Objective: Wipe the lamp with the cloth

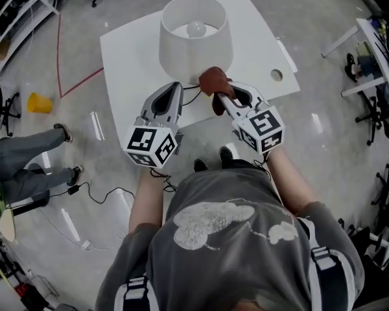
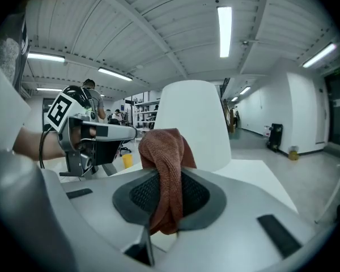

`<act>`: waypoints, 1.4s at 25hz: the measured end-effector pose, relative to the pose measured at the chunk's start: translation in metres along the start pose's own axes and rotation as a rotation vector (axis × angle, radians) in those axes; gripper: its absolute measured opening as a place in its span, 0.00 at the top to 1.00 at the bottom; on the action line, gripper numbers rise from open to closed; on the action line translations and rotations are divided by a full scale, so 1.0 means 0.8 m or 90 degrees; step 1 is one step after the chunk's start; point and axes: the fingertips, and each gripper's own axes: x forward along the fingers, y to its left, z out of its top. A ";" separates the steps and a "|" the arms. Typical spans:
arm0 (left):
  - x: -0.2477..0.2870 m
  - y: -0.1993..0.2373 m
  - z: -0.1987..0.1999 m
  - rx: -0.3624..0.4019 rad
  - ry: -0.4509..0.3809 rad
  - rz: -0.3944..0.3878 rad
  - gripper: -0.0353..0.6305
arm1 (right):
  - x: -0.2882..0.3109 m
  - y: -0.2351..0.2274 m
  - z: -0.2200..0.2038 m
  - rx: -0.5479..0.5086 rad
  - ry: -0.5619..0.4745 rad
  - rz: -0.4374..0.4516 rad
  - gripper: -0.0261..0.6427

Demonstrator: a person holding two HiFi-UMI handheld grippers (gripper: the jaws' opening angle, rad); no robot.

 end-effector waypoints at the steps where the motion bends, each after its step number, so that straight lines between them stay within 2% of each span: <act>1: 0.001 0.000 0.000 -0.001 0.000 -0.005 0.94 | -0.003 -0.001 -0.004 0.003 0.004 -0.007 0.87; 6: 0.003 -0.001 0.001 0.003 -0.004 -0.027 0.94 | -0.038 -0.014 0.003 0.008 -0.017 -0.037 0.87; 11: 0.004 -0.006 0.013 0.005 -0.016 -0.015 0.94 | -0.071 -0.052 0.064 -0.001 -0.100 -0.064 0.87; 15: 0.006 -0.015 0.033 0.021 -0.040 0.005 0.94 | -0.065 -0.080 0.117 -0.021 -0.159 -0.044 0.87; 19: 0.017 -0.019 0.043 0.032 -0.055 0.046 0.94 | -0.037 -0.093 0.135 -0.052 -0.144 0.001 0.87; 26: 0.034 -0.042 0.039 0.031 -0.063 0.115 0.94 | -0.025 -0.091 0.106 -0.052 -0.122 0.110 0.87; 35: 0.053 -0.059 0.017 0.027 -0.069 0.210 0.94 | -0.015 -0.109 0.022 -0.053 -0.025 0.197 0.87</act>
